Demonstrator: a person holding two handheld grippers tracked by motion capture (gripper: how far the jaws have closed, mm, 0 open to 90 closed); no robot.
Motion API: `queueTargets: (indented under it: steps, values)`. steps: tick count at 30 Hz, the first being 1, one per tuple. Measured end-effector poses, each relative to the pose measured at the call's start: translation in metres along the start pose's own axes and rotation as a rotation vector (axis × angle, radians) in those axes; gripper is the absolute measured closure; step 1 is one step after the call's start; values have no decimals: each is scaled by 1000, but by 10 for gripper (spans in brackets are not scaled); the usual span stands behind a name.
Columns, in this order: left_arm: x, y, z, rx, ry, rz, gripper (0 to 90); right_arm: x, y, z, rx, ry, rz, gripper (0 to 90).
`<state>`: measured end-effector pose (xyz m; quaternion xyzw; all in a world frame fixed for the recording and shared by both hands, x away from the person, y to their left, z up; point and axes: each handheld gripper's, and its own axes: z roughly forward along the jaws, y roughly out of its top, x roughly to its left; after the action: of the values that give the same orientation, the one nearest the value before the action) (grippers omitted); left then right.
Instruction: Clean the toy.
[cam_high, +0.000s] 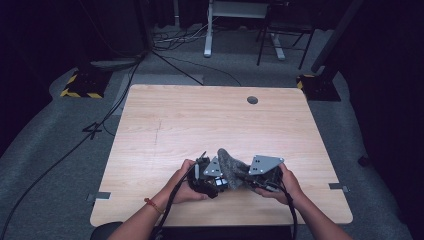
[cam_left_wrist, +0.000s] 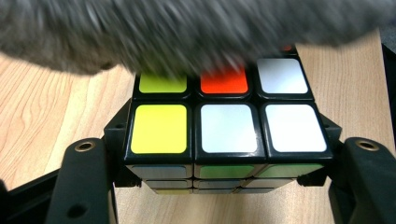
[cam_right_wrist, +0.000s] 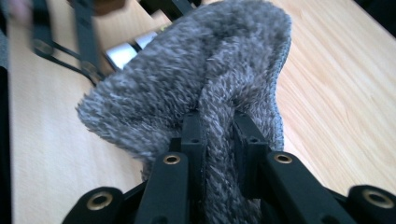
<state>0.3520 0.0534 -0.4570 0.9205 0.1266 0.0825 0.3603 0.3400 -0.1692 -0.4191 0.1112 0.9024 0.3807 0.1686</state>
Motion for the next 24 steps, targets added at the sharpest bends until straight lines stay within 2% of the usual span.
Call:
queueTargets:
  steps: [4, 6, 8, 14, 17, 20, 24]
  values:
    - [-3, 2, 6, 4, -13, -3, 339, 12, 14, 2, -39, 52, -35, 772]
    - [-5, 3, 8, 10, -10, 6, 339, 19, 20, 6, -36, 50, -62, 771]
    - [-4, 2, 9, 13, -17, -9, 339, 20, 22, 10, -26, 38, -75, 769]
    - [-5, 2, 7, 17, -15, 4, 339, 4, 12, 11, -17, -17, -15, 764]
    - [-5, 1, 4, 8, -16, 3, 339, -2, 5, 8, 5, -51, -10, 765]
    - [-2, -1, -2, -13, -10, -2, 339, -7, -4, 6, 18, -54, 15, 766]
    - [1, -2, -9, -42, -8, -15, 339, -9, -15, 5, 34, -33, 40, 766]
